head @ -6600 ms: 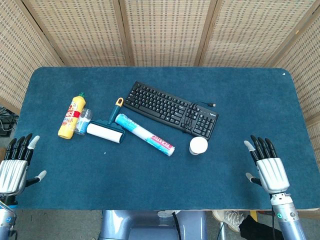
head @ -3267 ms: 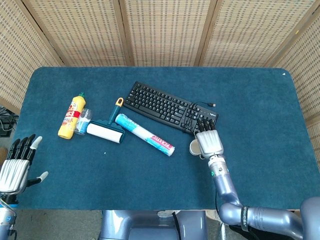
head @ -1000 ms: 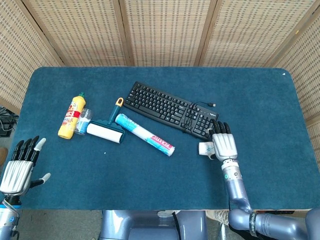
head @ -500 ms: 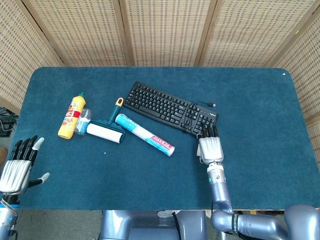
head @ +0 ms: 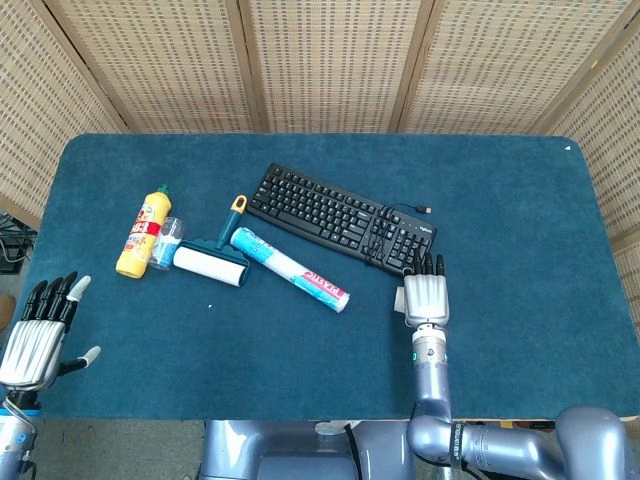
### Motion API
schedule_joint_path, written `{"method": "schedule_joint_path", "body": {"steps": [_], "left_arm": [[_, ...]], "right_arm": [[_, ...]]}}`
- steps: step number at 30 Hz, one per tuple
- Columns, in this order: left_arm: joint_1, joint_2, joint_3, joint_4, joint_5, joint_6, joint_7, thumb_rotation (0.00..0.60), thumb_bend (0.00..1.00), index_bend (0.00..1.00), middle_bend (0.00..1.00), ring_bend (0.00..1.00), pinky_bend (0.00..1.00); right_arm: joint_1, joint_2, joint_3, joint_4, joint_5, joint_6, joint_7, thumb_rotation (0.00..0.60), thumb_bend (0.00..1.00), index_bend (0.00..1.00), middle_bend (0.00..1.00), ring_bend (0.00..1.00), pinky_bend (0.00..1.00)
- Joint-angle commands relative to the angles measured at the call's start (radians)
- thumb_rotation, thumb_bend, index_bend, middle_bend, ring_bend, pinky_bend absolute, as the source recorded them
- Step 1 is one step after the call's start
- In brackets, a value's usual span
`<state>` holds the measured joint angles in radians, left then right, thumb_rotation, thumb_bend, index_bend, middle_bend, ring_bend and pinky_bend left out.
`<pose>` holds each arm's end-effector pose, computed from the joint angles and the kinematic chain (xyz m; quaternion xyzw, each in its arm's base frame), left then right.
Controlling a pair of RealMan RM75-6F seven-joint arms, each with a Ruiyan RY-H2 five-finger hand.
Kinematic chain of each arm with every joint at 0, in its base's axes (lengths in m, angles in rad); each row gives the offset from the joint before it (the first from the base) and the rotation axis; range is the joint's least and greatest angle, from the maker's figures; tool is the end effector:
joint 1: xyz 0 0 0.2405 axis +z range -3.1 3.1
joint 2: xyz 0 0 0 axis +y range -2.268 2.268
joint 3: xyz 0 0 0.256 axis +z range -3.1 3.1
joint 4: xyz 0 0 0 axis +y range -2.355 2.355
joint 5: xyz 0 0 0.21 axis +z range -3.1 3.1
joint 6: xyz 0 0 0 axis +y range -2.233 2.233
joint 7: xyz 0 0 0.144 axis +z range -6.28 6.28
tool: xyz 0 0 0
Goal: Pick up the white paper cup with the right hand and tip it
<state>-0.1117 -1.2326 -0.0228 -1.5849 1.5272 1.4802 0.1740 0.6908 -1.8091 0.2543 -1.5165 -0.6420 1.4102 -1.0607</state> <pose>-0.2988 0.1828 0.1191 -0.6317 -0.3552 -0.3668 0.5833 -0.1616 -0.3144 -0.0420 0.6570 -0.3810 0.1922 0.6215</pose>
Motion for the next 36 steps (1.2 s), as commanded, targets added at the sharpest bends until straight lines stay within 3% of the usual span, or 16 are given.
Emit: {"method": "schedule_joint_path", "body": {"steps": [1,36], "left_arm": [[0.0,0.0,0.0,-0.001,0.0,0.001,0.0,0.6,0.17,0.0,0.0,0.0,0.0],[0.003,0.009,0.01,-0.008,0.029,0.014,-0.026,0.6,0.18,0.0,0.0,0.0,0.0]], "right_arm": [[-0.001,0.0,-0.001,-0.001,0.004,0.003,-0.005,0.6,0.23,0.37,0.0,0.0,0.0],[0.031,-0.048,0.027,0.038,0.049,0.025,-0.081,0.6,0.24,0.5,0.02,0.0,0.0]]}}
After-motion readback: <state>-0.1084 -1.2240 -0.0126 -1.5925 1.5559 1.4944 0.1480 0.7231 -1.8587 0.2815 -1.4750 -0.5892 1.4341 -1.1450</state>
